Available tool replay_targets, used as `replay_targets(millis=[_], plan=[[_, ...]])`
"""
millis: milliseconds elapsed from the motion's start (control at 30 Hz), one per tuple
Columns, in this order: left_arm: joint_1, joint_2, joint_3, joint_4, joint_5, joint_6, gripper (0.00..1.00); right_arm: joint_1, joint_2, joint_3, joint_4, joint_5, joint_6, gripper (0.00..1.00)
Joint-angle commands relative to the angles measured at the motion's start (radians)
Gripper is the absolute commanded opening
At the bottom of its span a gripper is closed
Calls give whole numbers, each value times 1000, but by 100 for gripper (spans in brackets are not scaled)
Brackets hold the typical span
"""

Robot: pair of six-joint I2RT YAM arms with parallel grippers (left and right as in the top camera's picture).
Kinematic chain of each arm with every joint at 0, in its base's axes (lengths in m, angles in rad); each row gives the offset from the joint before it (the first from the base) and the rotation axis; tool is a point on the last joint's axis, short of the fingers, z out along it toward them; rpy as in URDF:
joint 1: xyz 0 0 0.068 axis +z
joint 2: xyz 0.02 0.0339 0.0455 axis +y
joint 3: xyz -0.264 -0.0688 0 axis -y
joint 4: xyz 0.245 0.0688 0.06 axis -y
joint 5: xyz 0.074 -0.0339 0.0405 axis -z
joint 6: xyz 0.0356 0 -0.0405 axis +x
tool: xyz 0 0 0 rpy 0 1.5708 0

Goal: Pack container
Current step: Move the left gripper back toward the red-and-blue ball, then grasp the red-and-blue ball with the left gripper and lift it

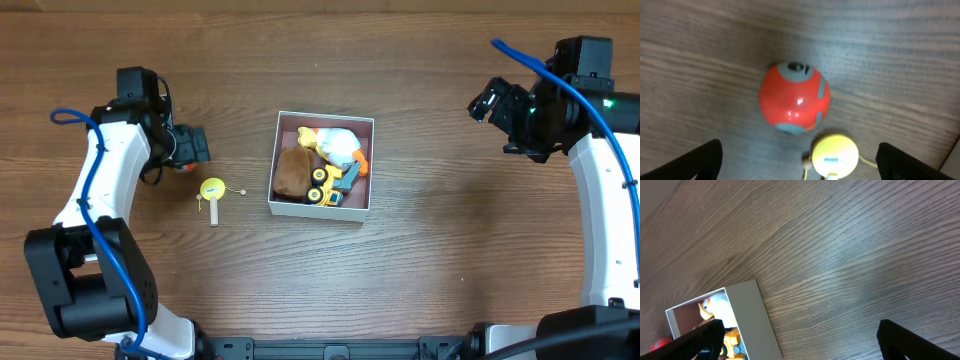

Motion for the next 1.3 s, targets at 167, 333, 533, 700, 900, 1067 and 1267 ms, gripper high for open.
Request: replay_targets(millis=[167, 333, 533, 700, 900, 1067, 1267], plan=[[21, 67, -5, 87, -7, 66, 91, -1, -31, 14, 3, -1, 5, 100], [20, 146, -5, 106, -8, 79, 91, -1, -31, 14, 3, -1, 5, 100], [20, 186, -5, 120, -10, 95, 86, -1, -31, 14, 3, -1, 5, 100], [18, 186, -2, 164, -10, 105, 75, -1, -31, 14, 3, -1, 5, 100], [18, 186, -2, 167, 5, 125, 52, -1, -31, 14, 3, -1, 5, 100], [17, 164, 34, 97, 51, 127, 41, -1, -31, 14, 3, -1, 5, 100], [-59, 70, 273, -167, 141, 127, 45, -1, -31, 14, 3, -1, 5, 100]])
